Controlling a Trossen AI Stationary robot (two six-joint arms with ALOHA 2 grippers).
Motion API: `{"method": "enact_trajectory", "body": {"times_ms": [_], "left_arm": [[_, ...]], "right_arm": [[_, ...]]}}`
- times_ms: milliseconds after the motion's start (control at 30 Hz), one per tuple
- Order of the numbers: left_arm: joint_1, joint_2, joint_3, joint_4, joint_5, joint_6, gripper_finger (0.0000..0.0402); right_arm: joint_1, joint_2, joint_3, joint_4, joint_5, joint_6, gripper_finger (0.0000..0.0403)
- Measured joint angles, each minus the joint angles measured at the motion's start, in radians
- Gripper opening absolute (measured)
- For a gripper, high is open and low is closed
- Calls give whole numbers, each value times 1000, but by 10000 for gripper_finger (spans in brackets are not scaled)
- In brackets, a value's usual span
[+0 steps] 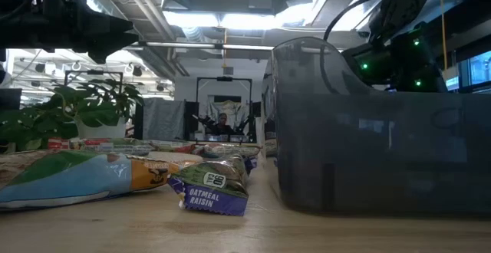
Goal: Pick and place Granola Bars by type
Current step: Put the yellow granola bar into the transparent bin
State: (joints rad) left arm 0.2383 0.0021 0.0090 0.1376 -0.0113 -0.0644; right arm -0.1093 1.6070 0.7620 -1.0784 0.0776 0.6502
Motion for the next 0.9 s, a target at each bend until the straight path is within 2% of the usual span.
{"method": "enact_trajectory", "body": {"times_ms": [233, 400, 567, 733, 900], "left_arm": [[0, 0, 0, 0, 0, 0, 212], [0, 0, 0, 0, 0, 0, 212], [0, 0, 0, -7, -10, 0, 212], [0, 0, 0, -8, -32, 0, 212], [0, 0, 0, -8, -33, 0, 212]], "right_arm": [[0, -8, -1, -73, 5, 21, 65], [0, -46, 8, -70, 7, 7, 53], [0, -107, 53, -86, 11, -5, 58], [0, -168, 156, -187, 108, -11, 54], [0, -215, 282, -166, 245, -81, 56]]}}
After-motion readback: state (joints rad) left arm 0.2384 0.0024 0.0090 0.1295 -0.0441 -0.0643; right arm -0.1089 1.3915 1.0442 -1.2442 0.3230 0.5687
